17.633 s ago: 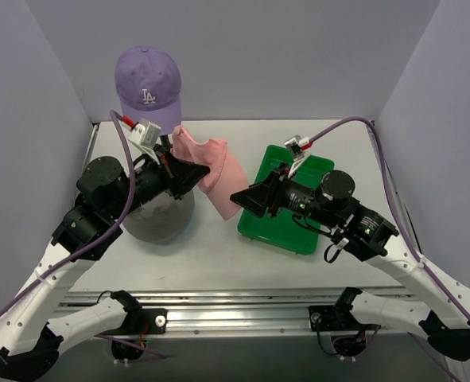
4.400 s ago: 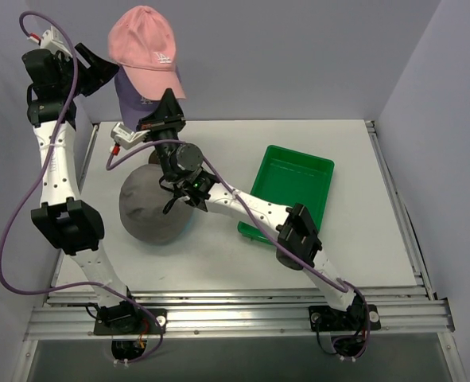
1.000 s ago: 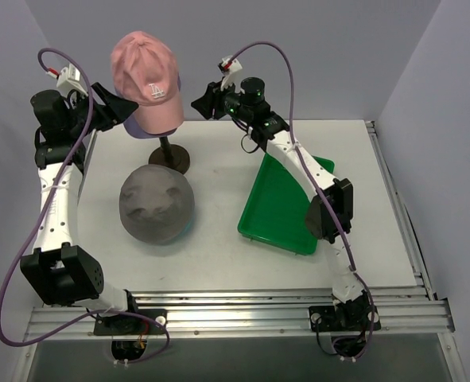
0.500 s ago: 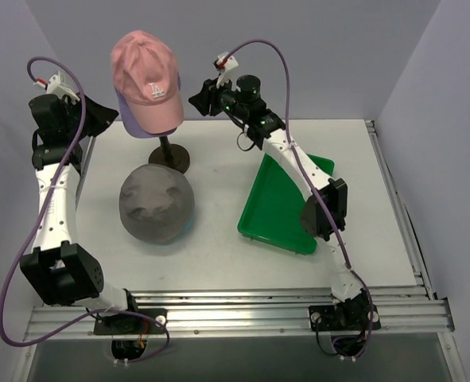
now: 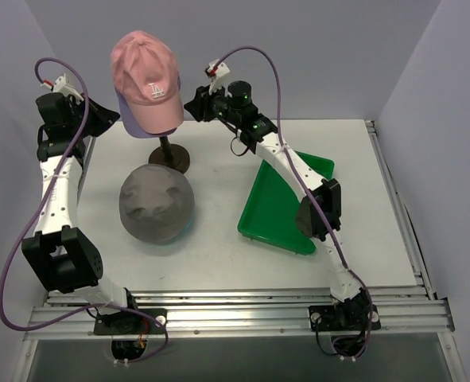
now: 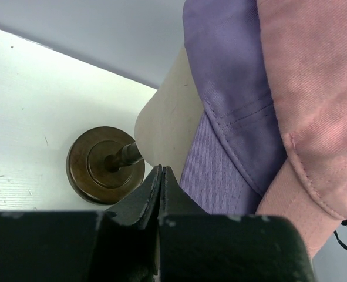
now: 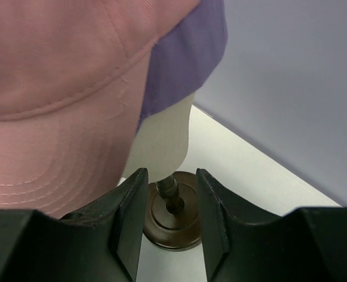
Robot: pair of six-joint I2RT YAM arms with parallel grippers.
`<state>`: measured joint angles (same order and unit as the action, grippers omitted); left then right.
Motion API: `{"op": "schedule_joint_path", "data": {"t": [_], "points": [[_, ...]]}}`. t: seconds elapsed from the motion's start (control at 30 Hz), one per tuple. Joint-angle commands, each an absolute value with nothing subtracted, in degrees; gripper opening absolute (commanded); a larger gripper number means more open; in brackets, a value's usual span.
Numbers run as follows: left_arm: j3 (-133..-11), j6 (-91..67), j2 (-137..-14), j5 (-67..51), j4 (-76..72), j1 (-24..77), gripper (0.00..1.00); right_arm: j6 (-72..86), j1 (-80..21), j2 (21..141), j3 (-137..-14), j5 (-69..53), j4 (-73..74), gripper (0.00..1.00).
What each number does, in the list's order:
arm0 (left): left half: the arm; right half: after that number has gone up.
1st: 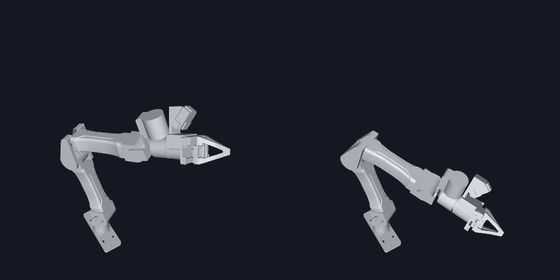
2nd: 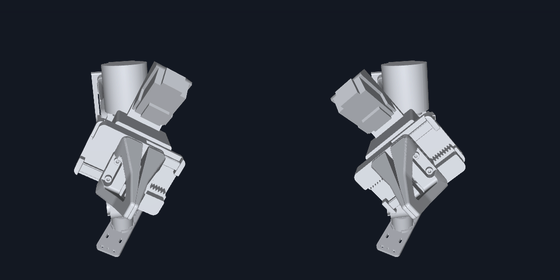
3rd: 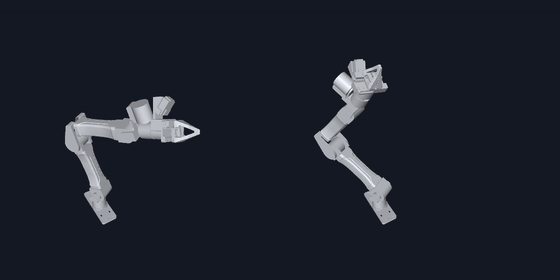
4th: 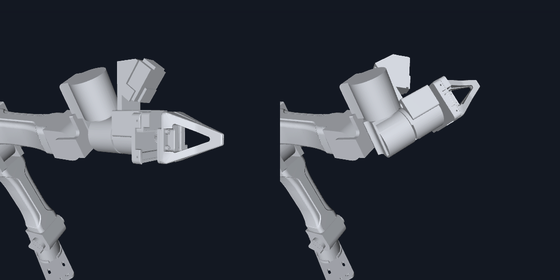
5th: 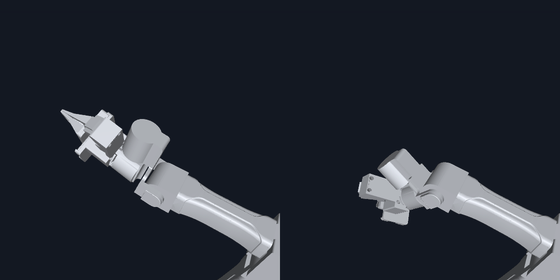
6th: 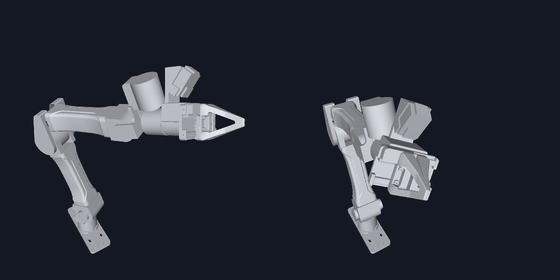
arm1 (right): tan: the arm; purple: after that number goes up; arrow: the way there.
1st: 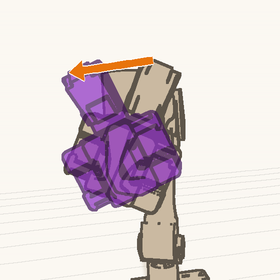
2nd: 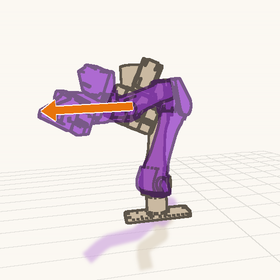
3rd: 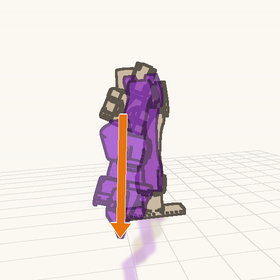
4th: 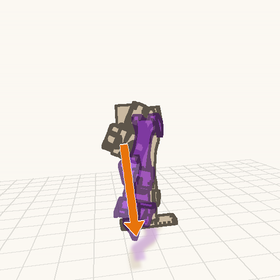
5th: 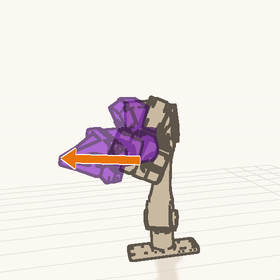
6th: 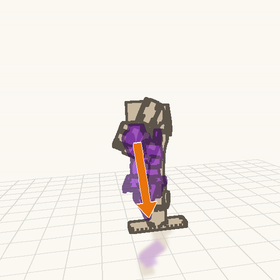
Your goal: Stack the hats
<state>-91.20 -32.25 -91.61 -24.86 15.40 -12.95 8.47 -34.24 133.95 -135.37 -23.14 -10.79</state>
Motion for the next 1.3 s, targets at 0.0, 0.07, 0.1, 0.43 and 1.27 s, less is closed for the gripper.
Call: {"op": "schedule_joint_path", "data": {"t": [0.0,0.07,0.1,0.43,1.27], "points": [[-94.31,-31.2,-92.02,-26.1,13.63,-12.83,0.04,6.51,-36.12,133.68,-139.22,-21.97,-12.31,0.34],[-94.31,-31.2,-92.28,-26.45,13.01,-12.48,0.04,5.98,-36.65,133.16,-138.61,-21.27,-12.13,0.34],[-94.31,-31.11,-92.29,-26.54,12.92,-12.31,0.04,5.89,-36.82,132.89,-138.17,-21.01,-12.39,0.34],[-93.96,-30.94,-92.81,-27.33,10.99,-10.37,0.04,2.81,-38.93,130.08,-135.53,-17.84,-11.07,0.33],[-93.16,-31.64,-92.99,-26.89,10.2,-9.05,0.04,1.76,-40.87,129.37,-135.26,-17.4,-9.49,0.33]]}}
